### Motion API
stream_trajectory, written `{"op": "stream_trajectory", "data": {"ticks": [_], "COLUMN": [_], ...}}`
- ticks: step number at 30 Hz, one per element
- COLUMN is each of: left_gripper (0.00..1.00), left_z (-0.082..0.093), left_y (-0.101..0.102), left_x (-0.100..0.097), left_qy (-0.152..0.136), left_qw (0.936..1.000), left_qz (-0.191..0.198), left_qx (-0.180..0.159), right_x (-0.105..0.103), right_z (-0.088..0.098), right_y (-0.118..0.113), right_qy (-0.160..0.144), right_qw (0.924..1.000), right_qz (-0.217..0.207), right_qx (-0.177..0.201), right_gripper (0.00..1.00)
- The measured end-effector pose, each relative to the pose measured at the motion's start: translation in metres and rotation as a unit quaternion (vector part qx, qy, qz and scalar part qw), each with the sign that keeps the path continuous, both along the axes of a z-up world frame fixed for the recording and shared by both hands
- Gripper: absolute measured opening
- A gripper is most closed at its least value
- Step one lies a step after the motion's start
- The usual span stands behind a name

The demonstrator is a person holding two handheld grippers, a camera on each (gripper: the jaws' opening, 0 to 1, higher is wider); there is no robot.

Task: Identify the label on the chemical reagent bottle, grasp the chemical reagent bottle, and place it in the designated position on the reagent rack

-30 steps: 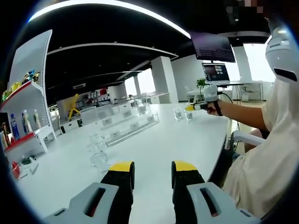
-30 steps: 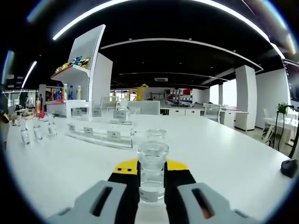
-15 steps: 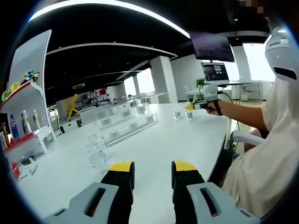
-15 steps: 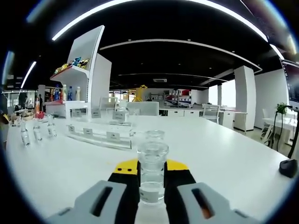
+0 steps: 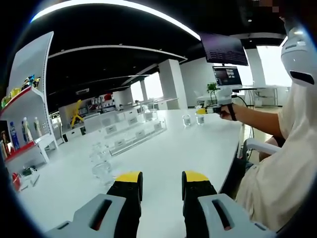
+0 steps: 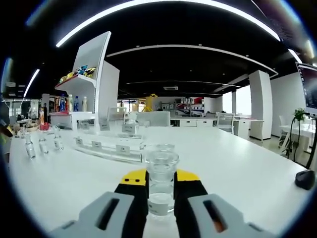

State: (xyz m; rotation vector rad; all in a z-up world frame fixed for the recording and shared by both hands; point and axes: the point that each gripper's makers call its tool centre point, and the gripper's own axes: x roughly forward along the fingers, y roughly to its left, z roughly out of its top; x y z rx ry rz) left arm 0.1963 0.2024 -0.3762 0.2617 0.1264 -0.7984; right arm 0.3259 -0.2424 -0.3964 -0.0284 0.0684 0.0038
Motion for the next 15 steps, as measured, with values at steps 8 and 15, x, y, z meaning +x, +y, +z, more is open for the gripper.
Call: {"op": "stream_trajectory", "data": {"ticks": [8,15], "left_gripper": [0.32,0.32], "left_z": [-0.001,-0.001], "left_y": [-0.002,-0.002], "left_x": [0.000,-0.001], "left_qy": [0.001,0.001], "left_qw": [1.0000,1.0000], "left_qz": [-0.002,-0.004], "left_qx": [0.001,0.001], "right_x": [-0.004,-0.008], "right_z": [0.007,0.014], "right_y": [0.001,0.007], "right_qy": [-0.005,-0.009], "right_qw": [1.0000,0.9998], "right_qz": [0.007,0.015], "right_qx": [-0.003,0.000], "right_gripper": [0.18,0.18]}}
